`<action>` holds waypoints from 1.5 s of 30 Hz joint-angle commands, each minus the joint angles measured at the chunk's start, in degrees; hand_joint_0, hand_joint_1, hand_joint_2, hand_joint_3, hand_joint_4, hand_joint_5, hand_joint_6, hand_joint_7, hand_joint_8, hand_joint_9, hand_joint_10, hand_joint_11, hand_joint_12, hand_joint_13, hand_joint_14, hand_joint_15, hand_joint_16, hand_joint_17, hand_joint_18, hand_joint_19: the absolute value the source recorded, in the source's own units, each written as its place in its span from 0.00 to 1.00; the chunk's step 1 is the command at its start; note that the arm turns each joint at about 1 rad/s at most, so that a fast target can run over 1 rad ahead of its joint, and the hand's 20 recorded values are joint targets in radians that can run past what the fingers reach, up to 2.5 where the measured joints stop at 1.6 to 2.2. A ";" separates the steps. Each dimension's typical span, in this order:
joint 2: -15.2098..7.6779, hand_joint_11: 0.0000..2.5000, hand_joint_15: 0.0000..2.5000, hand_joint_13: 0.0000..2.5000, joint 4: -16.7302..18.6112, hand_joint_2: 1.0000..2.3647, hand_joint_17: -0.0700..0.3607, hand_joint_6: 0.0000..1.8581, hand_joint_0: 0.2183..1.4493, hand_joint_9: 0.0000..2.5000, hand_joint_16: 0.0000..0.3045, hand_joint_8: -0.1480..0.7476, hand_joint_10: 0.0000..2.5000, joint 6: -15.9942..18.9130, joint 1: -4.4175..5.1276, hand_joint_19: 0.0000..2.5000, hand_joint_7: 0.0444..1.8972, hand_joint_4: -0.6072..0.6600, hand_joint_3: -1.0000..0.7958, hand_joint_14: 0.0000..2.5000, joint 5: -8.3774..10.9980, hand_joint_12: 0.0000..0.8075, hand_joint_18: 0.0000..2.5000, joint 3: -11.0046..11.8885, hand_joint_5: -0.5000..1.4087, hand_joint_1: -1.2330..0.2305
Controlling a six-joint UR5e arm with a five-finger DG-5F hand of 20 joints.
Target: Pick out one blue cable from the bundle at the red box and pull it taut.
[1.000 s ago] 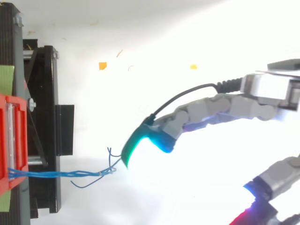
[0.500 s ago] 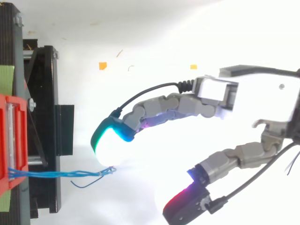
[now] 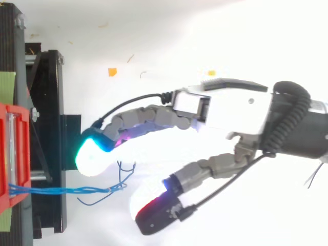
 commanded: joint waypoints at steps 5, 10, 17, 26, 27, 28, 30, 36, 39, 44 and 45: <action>-2.10 0.14 0.06 0.18 2.92 0.00 0.39 0.27 0.20 0.21 0.15 0.45 0.01 -0.13 0.25 0.15 0.37 0.62 0.28 0.00 -0.07 0.38 0.12 1.14 0.16 0.40; -2.10 0.16 0.07 0.19 4.67 0.00 0.39 0.27 0.21 0.23 0.15 0.46 0.01 -0.49 0.69 0.15 0.39 0.64 0.28 0.00 -0.51 0.39 0.13 1.14 0.17 0.40; -2.10 0.16 0.07 0.20 5.03 0.00 0.39 0.27 0.22 0.24 0.14 0.46 0.01 -0.57 0.78 0.16 0.41 0.65 0.28 0.00 -1.91 0.38 0.14 1.05 0.18 0.41; -5.97 0.17 0.10 0.23 6.69 0.00 0.38 0.27 0.23 0.27 0.14 0.47 0.01 1.27 0.43 0.18 0.42 0.65 0.28 0.00 -3.58 0.38 0.16 2.90 0.18 0.43; -5.97 0.17 0.10 0.23 6.78 0.00 0.38 0.27 0.24 0.28 0.14 0.47 0.01 1.36 0.43 0.18 0.42 0.65 0.28 0.00 -3.76 0.38 0.16 2.90 0.19 0.43; -5.97 0.18 0.10 0.24 7.13 0.00 0.38 0.27 0.24 0.28 0.14 0.47 0.01 1.36 0.52 0.19 0.43 0.65 0.28 0.00 -3.76 0.38 0.17 2.99 0.19 0.44; -5.97 0.19 0.11 0.24 7.31 0.00 0.38 0.27 0.25 0.29 0.14 0.46 0.01 1.36 0.43 0.19 0.45 0.65 0.28 0.00 -3.93 0.37 0.17 3.16 0.19 0.45; -5.88 0.20 0.12 0.25 7.40 0.00 0.37 0.27 0.28 0.30 0.13 0.46 0.01 1.71 0.16 0.20 0.53 0.60 0.31 0.00 -4.73 0.37 0.17 3.34 0.20 0.43; -5.97 0.20 0.12 0.25 7.40 0.01 0.37 0.27 0.29 0.29 0.13 0.46 0.01 2.06 0.08 0.20 0.58 0.56 0.32 0.00 -5.25 0.37 0.18 3.60 0.20 0.40; -5.97 0.21 0.12 0.25 7.40 0.01 0.37 0.27 0.30 0.29 0.13 0.45 0.01 2.15 -0.10 0.20 0.59 0.56 0.32 0.01 -5.69 0.36 0.18 3.60 0.20 0.39; -5.97 0.21 0.12 0.25 7.40 0.01 0.37 0.27 0.30 0.29 0.13 0.45 0.01 2.15 -0.10 0.21 0.59 0.56 0.32 0.00 -5.69 0.37 0.18 3.60 0.20 0.39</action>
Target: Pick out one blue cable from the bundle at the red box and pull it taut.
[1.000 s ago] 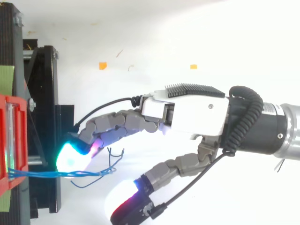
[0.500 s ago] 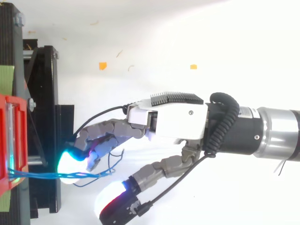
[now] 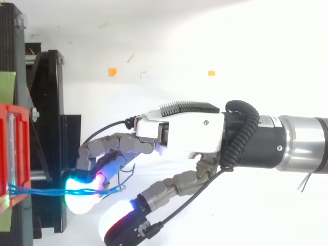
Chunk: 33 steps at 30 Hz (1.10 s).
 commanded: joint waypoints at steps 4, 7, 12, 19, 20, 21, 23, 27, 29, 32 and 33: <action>0.00 0.21 0.13 0.25 0.00 0.01 0.37 0.27 0.31 0.29 0.13 0.45 0.01 0.04 -0.07 0.21 0.60 0.56 0.33 0.01 -0.30 0.36 0.18 0.38 0.20 0.39; 0.00 0.21 0.13 0.26 0.00 0.01 0.37 0.27 0.31 0.29 0.13 0.45 0.01 0.04 -0.07 0.21 0.61 0.56 0.33 0.01 -0.48 0.36 0.18 0.82 0.20 0.39; 0.00 0.22 0.13 0.26 0.00 0.01 0.37 0.27 0.32 0.30 0.13 0.45 0.01 0.04 -0.07 0.21 0.64 0.54 0.35 0.01 -0.57 0.36 0.19 1.26 0.20 0.40; 0.00 0.23 0.14 0.27 -0.53 0.01 0.37 0.32 0.33 0.30 0.13 0.45 0.01 0.04 -0.25 0.22 0.57 0.53 0.38 0.01 -1.44 0.37 0.19 1.61 0.19 0.40; 0.00 0.23 0.14 0.27 -0.61 0.01 0.37 0.33 0.33 0.30 0.13 0.45 0.01 0.04 -0.25 0.22 0.56 0.52 0.38 0.01 -1.44 0.37 0.19 1.61 0.19 0.40; 0.00 0.23 0.14 0.27 -0.61 0.01 0.37 0.34 0.33 0.30 0.13 0.45 0.01 0.04 -0.33 0.22 0.53 0.53 0.38 0.01 -1.53 0.37 0.19 1.70 0.19 0.40; 0.00 0.23 0.15 0.27 -0.70 0.01 0.37 0.35 0.31 0.30 0.13 0.46 0.01 0.04 -0.33 0.22 0.51 0.54 0.36 0.01 -1.62 0.37 0.19 1.70 0.19 0.41; 0.00 0.24 0.15 0.28 -0.88 0.01 0.38 0.37 0.29 0.31 0.13 0.47 0.01 0.22 -0.51 0.22 0.49 0.54 0.33 0.01 -1.97 0.38 0.20 1.61 0.19 0.42; 0.00 0.24 0.15 0.28 -0.96 0.00 0.38 0.38 0.29 0.31 0.14 0.47 0.01 0.31 -0.68 0.22 0.47 0.55 0.31 0.01 -2.32 0.38 0.20 1.70 0.18 0.46; 0.00 0.23 0.15 0.29 -0.96 0.00 0.38 0.40 0.29 0.32 0.14 0.47 0.01 0.31 -0.86 0.23 0.44 0.55 0.30 0.01 -2.76 0.39 0.20 1.70 0.18 0.53; 0.00 0.24 0.15 0.29 -1.05 0.00 0.38 0.41 0.30 0.32 0.14 0.47 0.01 0.31 -1.04 0.23 0.43 0.54 0.31 0.01 -3.03 0.39 0.20 1.70 0.19 0.55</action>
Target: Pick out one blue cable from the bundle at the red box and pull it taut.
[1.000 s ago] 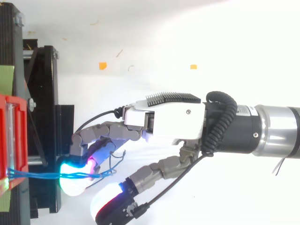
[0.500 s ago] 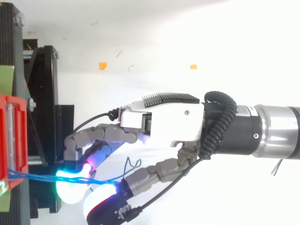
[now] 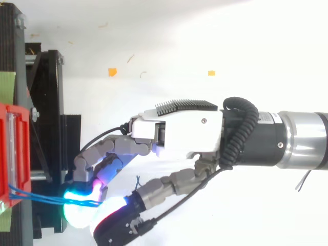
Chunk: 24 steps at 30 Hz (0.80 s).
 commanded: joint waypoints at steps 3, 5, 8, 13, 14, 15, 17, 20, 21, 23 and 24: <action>0.00 0.24 0.15 0.29 -0.45 0.01 0.38 0.43 0.32 0.33 0.14 0.48 0.01 0.02 -0.55 0.23 0.41 0.54 0.33 0.01 -1.04 0.39 0.21 0.23 0.18 0.55; 0.00 0.24 0.15 0.29 -1.07 0.01 0.38 0.43 0.32 0.33 0.14 0.48 0.01 0.02 -0.81 0.23 0.42 0.54 0.35 0.01 -1.31 0.39 0.21 0.59 0.18 0.54; 0.09 0.25 0.16 0.29 -2.30 0.01 0.38 0.46 0.32 0.33 0.14 0.49 0.01 0.02 -1.17 0.23 0.41 0.55 0.40 0.01 -1.83 0.40 0.21 1.20 0.17 0.49; 0.09 0.27 0.16 0.30 -4.14 0.01 0.38 0.49 0.32 0.33 0.14 0.50 0.01 0.02 -1.78 0.23 0.37 0.57 0.45 0.01 -2.62 0.40 0.21 2.34 0.17 0.46; 0.00 0.27 0.16 0.30 -4.50 0.01 0.38 0.49 0.32 0.33 0.14 0.50 0.01 0.02 -1.87 0.23 0.37 0.57 0.45 0.01 -2.89 0.40 0.21 2.61 0.17 0.45; 0.09 0.27 0.16 0.30 -4.85 0.01 0.39 0.49 0.32 0.33 0.14 0.50 0.01 -0.07 -2.05 0.23 0.37 0.57 0.46 0.01 -3.15 0.40 0.21 2.78 0.17 0.44; 0.00 0.27 0.17 0.30 -5.29 0.01 0.39 0.50 0.32 0.33 0.14 0.50 0.01 -0.07 -2.40 0.23 0.37 0.56 0.46 0.01 -3.59 0.40 0.22 3.13 0.17 0.43; 0.09 0.28 0.17 0.30 -5.90 0.01 0.39 0.50 0.33 0.33 0.14 0.50 0.01 0.02 -2.66 0.23 0.37 0.56 0.46 0.01 -4.38 0.40 0.22 3.66 0.17 0.41; 0.09 0.28 0.17 0.30 -5.99 0.01 0.39 0.50 0.33 0.33 0.14 0.50 0.01 0.02 -2.66 0.23 0.36 0.55 0.46 0.01 -4.47 0.40 0.22 3.75 0.17 0.40; 0.00 0.28 0.17 0.31 -6.43 0.02 0.39 0.50 0.33 0.33 0.14 0.50 0.01 0.02 -2.75 0.23 0.35 0.54 0.46 0.01 -4.65 0.40 0.22 4.01 0.17 0.38; 0.00 0.29 0.17 0.31 -6.52 0.02 0.39 0.50 0.33 0.33 0.14 0.50 0.01 0.02 -2.84 0.23 0.34 0.54 0.46 0.01 -4.73 0.40 0.22 4.10 0.17 0.38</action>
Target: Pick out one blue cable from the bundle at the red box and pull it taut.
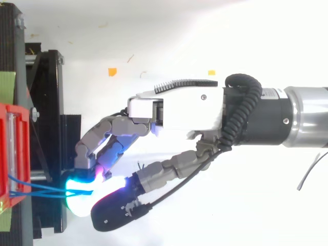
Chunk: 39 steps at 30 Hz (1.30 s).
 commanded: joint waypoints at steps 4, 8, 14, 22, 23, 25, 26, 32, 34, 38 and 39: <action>0.05 0.30 0.17 0.31 -0.95 0.02 0.39 0.51 0.34 0.34 0.14 0.50 0.01 0.02 -0.34 0.23 0.32 0.54 0.44 0.01 -0.39 0.40 0.23 0.49 0.16 0.36; -0.04 0.30 0.17 0.32 -1.22 0.01 0.39 0.52 0.35 0.34 0.14 0.50 0.01 0.02 -0.42 0.23 0.33 0.52 0.40 0.01 -0.74 0.40 0.24 0.93 0.16 0.35; -0.04 0.30 0.17 0.33 -1.48 0.01 0.39 0.53 0.38 0.37 0.14 0.50 0.01 0.02 -0.77 0.22 0.35 0.47 0.34 0.01 -1.27 0.39 0.26 1.28 0.17 0.33; 0.05 0.31 0.17 0.34 -1.83 0.00 0.38 0.53 0.40 0.39 0.14 0.49 0.01 0.02 -1.13 0.22 0.37 0.42 0.28 0.01 -2.33 0.40 0.27 1.46 0.17 0.32; 0.05 0.31 0.17 0.34 -1.83 0.00 0.38 0.53 0.40 0.39 0.14 0.50 0.01 0.02 -1.21 0.22 0.38 0.43 0.28 0.01 -2.33 0.39 0.28 1.37 0.17 0.32; 0.05 0.31 0.18 0.35 -1.92 0.00 0.38 0.53 0.38 0.40 0.14 0.49 0.01 0.02 -1.21 0.22 0.38 0.43 0.28 0.01 -2.50 0.39 0.28 1.37 0.18 0.32; 0.05 0.31 0.18 0.35 -1.92 0.00 0.38 0.53 0.37 0.41 0.14 0.50 0.01 0.02 -1.30 0.22 0.38 0.44 0.28 0.01 -2.59 0.39 0.28 1.46 0.18 0.32; -0.04 0.31 0.18 0.35 -1.92 0.00 0.39 0.51 0.28 0.43 0.14 0.50 0.01 0.02 -1.39 0.23 0.36 0.51 0.28 0.01 -2.85 0.40 0.28 1.46 0.19 0.38; -0.04 0.31 0.18 0.36 -1.92 0.00 0.39 0.50 0.25 0.43 0.14 0.50 0.01 0.02 -1.39 0.23 0.36 0.51 0.28 0.01 -2.85 0.41 0.28 1.55 0.19 0.41; 0.05 0.31 0.18 0.36 -1.92 0.00 0.40 0.49 0.25 0.44 0.15 0.50 0.01 0.02 -1.48 0.24 0.39 0.51 0.28 0.01 -2.85 0.41 0.29 1.55 0.20 0.45; 0.05 0.31 0.18 0.36 -2.01 0.00 0.39 0.48 0.25 0.44 0.14 0.50 0.01 0.02 -1.48 0.24 0.39 0.50 0.28 0.01 -2.94 0.41 0.29 1.55 0.20 0.48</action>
